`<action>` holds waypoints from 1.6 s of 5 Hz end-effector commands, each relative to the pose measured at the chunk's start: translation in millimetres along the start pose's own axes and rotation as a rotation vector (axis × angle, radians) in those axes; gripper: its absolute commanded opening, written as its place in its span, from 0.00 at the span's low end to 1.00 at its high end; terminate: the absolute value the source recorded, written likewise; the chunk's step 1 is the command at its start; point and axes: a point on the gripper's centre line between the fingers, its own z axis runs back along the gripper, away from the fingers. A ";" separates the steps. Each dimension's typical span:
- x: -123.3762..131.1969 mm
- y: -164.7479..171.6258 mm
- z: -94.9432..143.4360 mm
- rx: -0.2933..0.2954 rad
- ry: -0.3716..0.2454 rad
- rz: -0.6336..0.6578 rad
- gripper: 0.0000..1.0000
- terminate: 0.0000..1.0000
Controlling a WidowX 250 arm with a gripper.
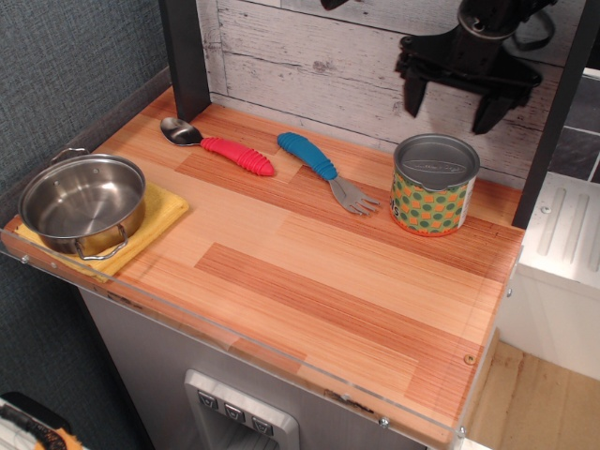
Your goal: Move yellow and blue checked box from top to bottom
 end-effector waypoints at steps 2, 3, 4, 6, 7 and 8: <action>6.8 0.9 -1.5 -0.043 -0.016 0.008 1.00 0.00; 1.1 1.9 -2.2 -0.044 0.001 -0.016 1.00 0.00; -3.1 5.6 6.6 -0.077 0.015 -0.026 1.00 0.00; -19.3 7.0 20.0 -0.111 0.070 -0.138 1.00 0.00; -27.8 3.7 24.5 -0.113 0.081 -0.145 1.00 0.00; -35.3 1.2 25.6 -0.120 0.090 -0.136 1.00 0.00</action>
